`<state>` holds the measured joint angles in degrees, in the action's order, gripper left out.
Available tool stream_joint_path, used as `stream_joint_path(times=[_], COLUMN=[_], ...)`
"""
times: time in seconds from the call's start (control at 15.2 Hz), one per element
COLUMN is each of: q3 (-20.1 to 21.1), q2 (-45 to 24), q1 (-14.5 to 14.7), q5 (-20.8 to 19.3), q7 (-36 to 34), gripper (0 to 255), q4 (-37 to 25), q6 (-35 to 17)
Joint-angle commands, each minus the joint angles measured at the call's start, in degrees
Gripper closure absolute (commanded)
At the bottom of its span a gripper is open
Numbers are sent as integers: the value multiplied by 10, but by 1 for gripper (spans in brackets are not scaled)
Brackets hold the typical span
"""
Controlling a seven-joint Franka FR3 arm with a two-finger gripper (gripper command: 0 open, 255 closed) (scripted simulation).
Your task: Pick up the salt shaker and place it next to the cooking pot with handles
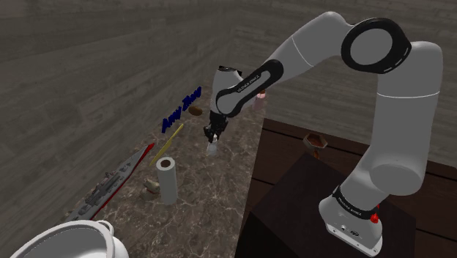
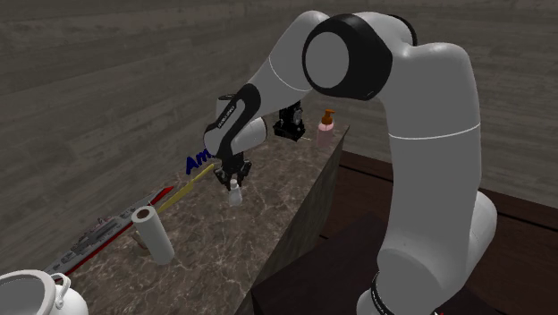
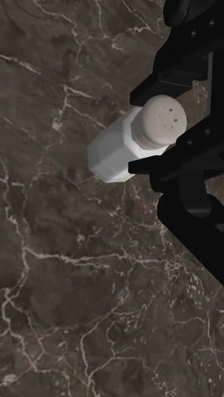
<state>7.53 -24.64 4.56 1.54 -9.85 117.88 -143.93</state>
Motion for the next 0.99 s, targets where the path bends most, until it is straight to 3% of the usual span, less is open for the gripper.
stream_joint_path(times=[0.0,0.92], q3=[1,6], q2=[13,87], q1=[0,-5], q5=[1,10], q7=[-1,0], gripper=[255,255], q4=[2,-14], q6=[11,101])
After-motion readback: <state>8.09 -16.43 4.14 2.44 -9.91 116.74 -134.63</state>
